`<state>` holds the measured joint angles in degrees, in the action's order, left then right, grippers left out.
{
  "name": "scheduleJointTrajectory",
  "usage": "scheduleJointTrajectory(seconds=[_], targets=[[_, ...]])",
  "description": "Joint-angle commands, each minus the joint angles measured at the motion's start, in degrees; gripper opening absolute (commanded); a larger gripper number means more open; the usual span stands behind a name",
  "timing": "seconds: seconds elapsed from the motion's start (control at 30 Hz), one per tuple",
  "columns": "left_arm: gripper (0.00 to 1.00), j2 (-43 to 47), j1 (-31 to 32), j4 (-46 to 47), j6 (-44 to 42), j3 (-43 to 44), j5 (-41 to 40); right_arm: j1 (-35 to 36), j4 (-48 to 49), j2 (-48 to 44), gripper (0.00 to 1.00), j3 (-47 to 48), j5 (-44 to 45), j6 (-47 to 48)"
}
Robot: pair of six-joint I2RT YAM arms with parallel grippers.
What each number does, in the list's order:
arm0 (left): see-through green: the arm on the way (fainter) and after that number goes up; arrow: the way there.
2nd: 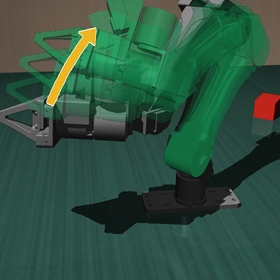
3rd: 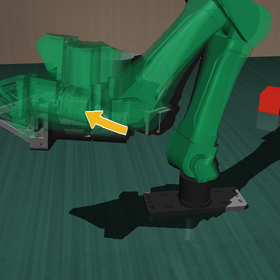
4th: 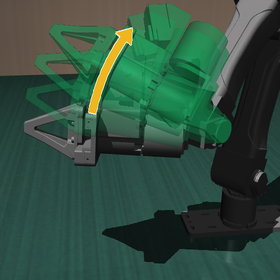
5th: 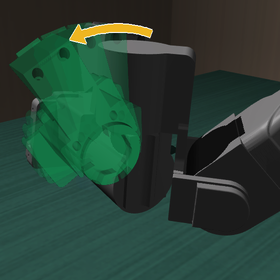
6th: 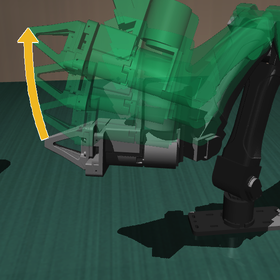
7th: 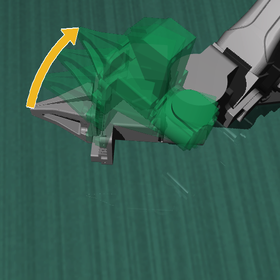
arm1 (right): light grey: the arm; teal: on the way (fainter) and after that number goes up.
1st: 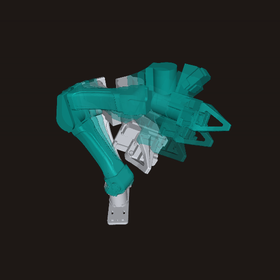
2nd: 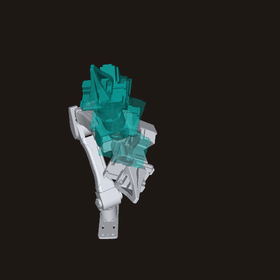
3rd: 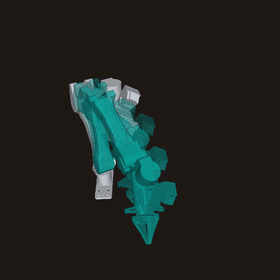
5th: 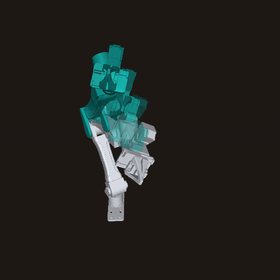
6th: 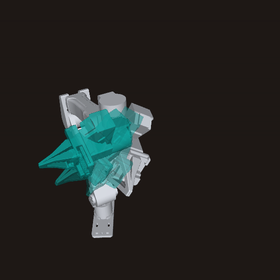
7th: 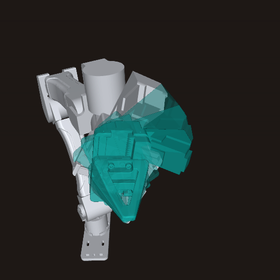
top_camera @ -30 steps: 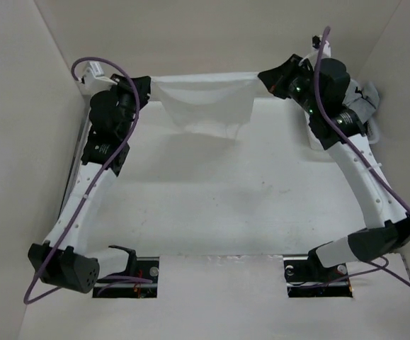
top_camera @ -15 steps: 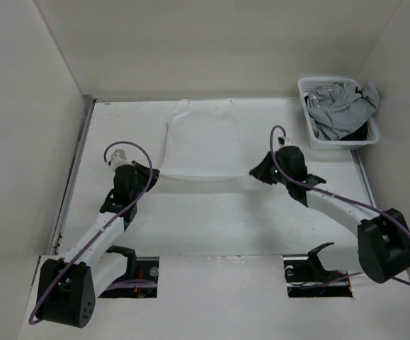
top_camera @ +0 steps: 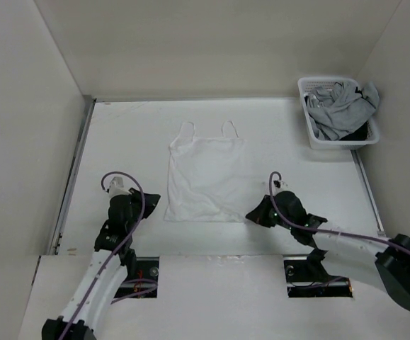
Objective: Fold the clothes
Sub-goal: Flatten the tank top out
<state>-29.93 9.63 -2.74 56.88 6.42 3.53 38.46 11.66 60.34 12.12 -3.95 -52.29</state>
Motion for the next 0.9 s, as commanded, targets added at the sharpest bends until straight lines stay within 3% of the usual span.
scheduleJointTrajectory(seconds=[0.0,0.17,0.3,0.53,0.67,0.87], targets=[[0.06,6.54,0.25,-9.20,0.86,0.53,1.21,2.89,-4.16,-7.75,0.01,-0.08,5.17,-4.22],[0.13,0.51,6.48,-10.70,-1.51,3.51,-0.09,1.58,-13.15,-14.63,0.02,3.17,6.50,-1.06],[0.25,-4.77,14.91,-15.61,-2.30,7.64,-11.06,1.05,-13.77,-13.23,0.02,4.31,6.67,-0.35],[0.26,-11.20,27.75,-26.34,4.19,12.74,-27.85,1.05,-13.24,-13.22,0.02,4.32,6.49,-0.09],[0.30,-11.55,28.83,-26.44,5.43,13.01,-30.60,1.05,-13.15,-13.31,0.02,4.23,6.67,-0.09],[0.32,-18.39,27.86,-19.42,3.41,12.66,-26.92,1.22,-13.15,-14.37,0.02,4.05,6.76,-0.09]])
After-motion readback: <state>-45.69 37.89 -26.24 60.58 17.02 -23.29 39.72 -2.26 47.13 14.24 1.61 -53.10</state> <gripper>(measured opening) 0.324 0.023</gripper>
